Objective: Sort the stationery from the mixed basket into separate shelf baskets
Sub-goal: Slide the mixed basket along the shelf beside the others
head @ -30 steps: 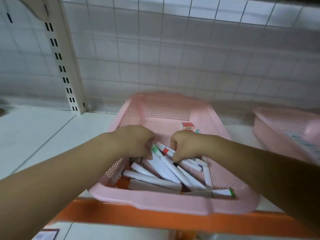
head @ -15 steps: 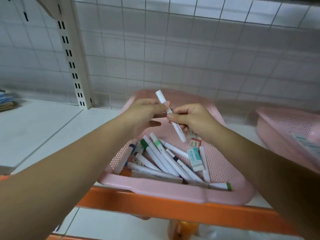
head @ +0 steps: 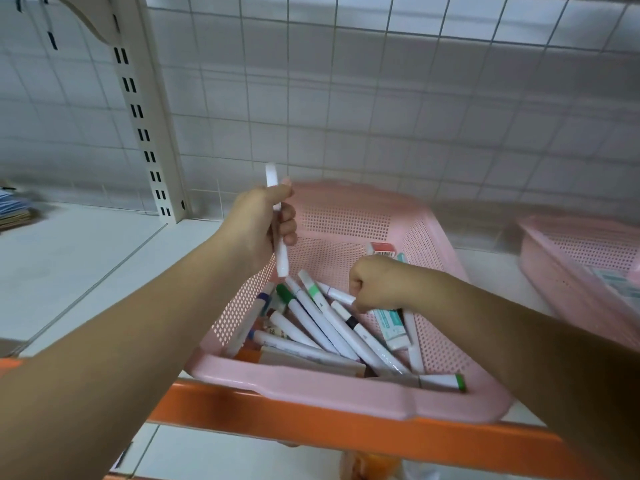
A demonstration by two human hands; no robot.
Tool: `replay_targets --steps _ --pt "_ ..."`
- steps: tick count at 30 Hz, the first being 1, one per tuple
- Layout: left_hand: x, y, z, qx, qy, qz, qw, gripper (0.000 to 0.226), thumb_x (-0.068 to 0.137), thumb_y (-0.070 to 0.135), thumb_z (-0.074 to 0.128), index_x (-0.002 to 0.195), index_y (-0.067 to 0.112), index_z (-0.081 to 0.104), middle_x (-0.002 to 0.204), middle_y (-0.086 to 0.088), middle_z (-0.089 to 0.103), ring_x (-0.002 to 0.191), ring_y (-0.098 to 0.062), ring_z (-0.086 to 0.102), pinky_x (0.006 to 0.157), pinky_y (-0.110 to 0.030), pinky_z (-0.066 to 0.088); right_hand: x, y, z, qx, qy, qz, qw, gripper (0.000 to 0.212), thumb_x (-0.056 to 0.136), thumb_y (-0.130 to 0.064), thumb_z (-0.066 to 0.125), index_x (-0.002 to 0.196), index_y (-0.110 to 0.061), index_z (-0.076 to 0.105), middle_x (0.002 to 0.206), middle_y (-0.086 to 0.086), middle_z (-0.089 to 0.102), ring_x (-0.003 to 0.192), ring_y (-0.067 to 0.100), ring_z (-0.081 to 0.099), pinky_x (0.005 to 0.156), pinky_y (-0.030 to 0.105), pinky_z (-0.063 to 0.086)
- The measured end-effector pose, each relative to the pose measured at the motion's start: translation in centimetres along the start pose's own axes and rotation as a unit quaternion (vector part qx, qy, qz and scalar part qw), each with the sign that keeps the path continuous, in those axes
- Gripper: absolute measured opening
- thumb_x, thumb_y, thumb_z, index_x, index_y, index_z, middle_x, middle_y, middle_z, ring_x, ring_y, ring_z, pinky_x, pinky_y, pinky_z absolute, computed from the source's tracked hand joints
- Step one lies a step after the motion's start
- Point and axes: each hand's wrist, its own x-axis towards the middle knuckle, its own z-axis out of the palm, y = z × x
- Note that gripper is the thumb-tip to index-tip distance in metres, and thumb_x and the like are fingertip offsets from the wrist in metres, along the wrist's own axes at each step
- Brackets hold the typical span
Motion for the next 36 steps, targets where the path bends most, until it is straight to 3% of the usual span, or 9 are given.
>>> replay_targets --steps 3,5,8,11,15,20,23,26,36 --pt "-0.1 0.1 0.0 0.019 -0.031 0.008 0.999 0.018 0.097 0.009 0.041 0.083 0.007 0.051 0.049 0.0 0.045 0.038 -0.01 0.045 0.04 -0.018 0.044 0.0 -0.3 -0.6 0.139 0.157 -0.031 0.977 0.007 0.085 -0.012 0.065 0.078 -0.011 0.063 0.085 0.003 0.061 0.07 0.015 0.055 0.068 0.027 0.044" --pt "-0.1 0.0 0.0 0.036 -0.046 0.024 0.998 0.016 0.097 0.007 0.04 0.087 0.007 0.053 0.065 -0.005 0.058 0.057 -0.015 0.062 0.056 -0.027 0.055 -0.4 -0.5 -1.0 0.278 0.265 -0.048 0.922 0.003 0.086 -0.013 0.064 0.084 -0.01 0.064 0.078 0.002 0.059 0.069 0.014 0.054 0.071 0.032 0.047" --pt "-0.2 -0.5 0.3 0.064 -0.111 0.027 0.991 0.015 0.096 0.009 0.043 0.103 0.009 0.056 0.099 -0.006 0.067 0.095 -0.019 0.065 0.076 -0.035 0.054 -1.5 -0.8 -1.6 0.421 0.269 -0.094 0.861 0.004 0.089 -0.009 0.059 0.09 -0.005 0.061 0.059 -0.005 0.057 0.048 0.006 0.052 0.055 0.024 0.048" --pt "-0.7 -0.9 0.9 0.068 -0.19 0.015 0.979 0.026 0.096 0.005 0.041 0.119 0.008 0.054 0.113 -0.001 0.065 0.097 -0.016 0.064 0.08 -0.029 0.055 -2.0 -1.2 -1.3 0.415 0.214 -0.141 0.873 0.011 0.091 -0.015 0.058 0.092 -0.003 0.059 0.039 -0.009 0.052 0.031 0.003 0.043 0.037 0.015 0.035" --pt "-0.7 -1.0 0.9 0.06 -0.216 0.002 0.975 0.023 0.094 0.001 0.042 0.106 0.011 0.058 0.102 0.001 0.07 0.086 -0.011 0.068 0.075 -0.025 0.055 -1.7 -1.2 -1.0 0.408 0.198 -0.171 0.875 0.012 0.091 -0.016 0.059 0.091 -0.004 0.06 0.037 -0.01 0.052 0.029 0.002 0.039 0.037 0.015 0.034" --pt "-0.2 -0.5 0.6 0.041 -0.135 0.04 0.989 0.018 0.094 -0.001 0.041 0.095 0.012 0.054 0.091 -0.004 0.068 0.088 -0.016 0.066 0.08 -0.034 0.053 -0.6 -0.5 -1.0 0.307 0.222 -0.102 0.92 0.019 0.088 -0.031 0.061 0.077 -0.016 0.058 0.067 0.0 0.061 0.039 0.001 0.047 0.044 0.019 0.038" --pt "0.3 -0.2 0.0 0.025 -0.068 0.06 0.996 0.018 0.096 0.002 0.04 0.096 0.014 0.054 0.08 -0.004 0.064 0.074 -0.015 0.066 0.083 -0.039 0.051 -0.6 0.2 -0.4 0.18 0.046 -0.041 0.982 0.032 0.081 -0.044 0.067 0.077 -0.014 0.057 0.07 -0.002 0.058 0.058 0.011 0.051 0.057 0.024 0.045" --pt "0.2 -0.1 -0.2 0.035 -0.08 0.054 0.995 0.017 0.099 0.006 0.037 0.1 0.016 0.052 0.072 -0.002 0.055 0.066 -0.013 0.059 0.077 -0.037 0.051 -1.3 0.1 -0.1 0.11 -0.078 -0.034 0.99 0.04 0.077 -0.05 0.069 0.082 -0.011 0.062 0.069 -0.002 0.054 0.064 0.013 0.048 0.06 0.024 0.038" --pt "-0.2 0.0 0.3 0.055 -0.087 0.04 0.994 0.014 0.1 0.015 0.036 0.112 0.015 0.045 0.069 -0.004 0.049 0.061 -0.017 0.054 0.061 -0.033 0.053 -1.1 -1.0 0.7 0.154 -0.022 -0.072 0.985 0.028 0.081 -0.044 0.066 0.092 -0.019 0.058 0.08 -0.01 0.052 0.072 0.007 0.05 0.063 0.024 0.041"
